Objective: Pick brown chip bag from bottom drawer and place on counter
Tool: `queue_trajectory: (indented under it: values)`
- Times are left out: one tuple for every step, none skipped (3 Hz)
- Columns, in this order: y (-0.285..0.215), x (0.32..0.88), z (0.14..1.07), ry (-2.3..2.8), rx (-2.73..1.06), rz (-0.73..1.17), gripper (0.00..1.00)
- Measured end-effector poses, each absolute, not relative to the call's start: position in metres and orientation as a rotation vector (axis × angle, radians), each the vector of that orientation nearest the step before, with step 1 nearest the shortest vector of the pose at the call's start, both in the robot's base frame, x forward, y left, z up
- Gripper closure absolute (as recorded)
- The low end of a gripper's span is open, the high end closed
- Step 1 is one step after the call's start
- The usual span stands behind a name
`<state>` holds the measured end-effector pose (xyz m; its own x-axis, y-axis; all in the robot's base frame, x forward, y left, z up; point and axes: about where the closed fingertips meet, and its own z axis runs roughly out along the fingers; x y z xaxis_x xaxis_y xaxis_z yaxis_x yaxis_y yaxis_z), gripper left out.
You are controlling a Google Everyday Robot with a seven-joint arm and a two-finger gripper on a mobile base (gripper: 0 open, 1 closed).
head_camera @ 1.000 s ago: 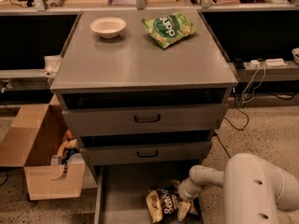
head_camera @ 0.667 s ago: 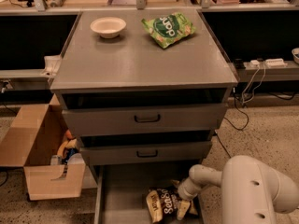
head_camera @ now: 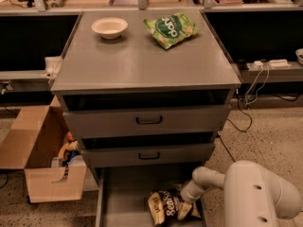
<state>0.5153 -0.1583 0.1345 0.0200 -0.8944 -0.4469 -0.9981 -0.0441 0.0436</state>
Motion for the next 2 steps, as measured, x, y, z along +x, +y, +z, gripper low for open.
queue_trajectory:
  values:
    - [-0.158,0.515,0.134,1.942,-2.012,0.525,0.37]
    - [-0.155,0.513,0.149,1.905,-2.013,0.517,0.68]
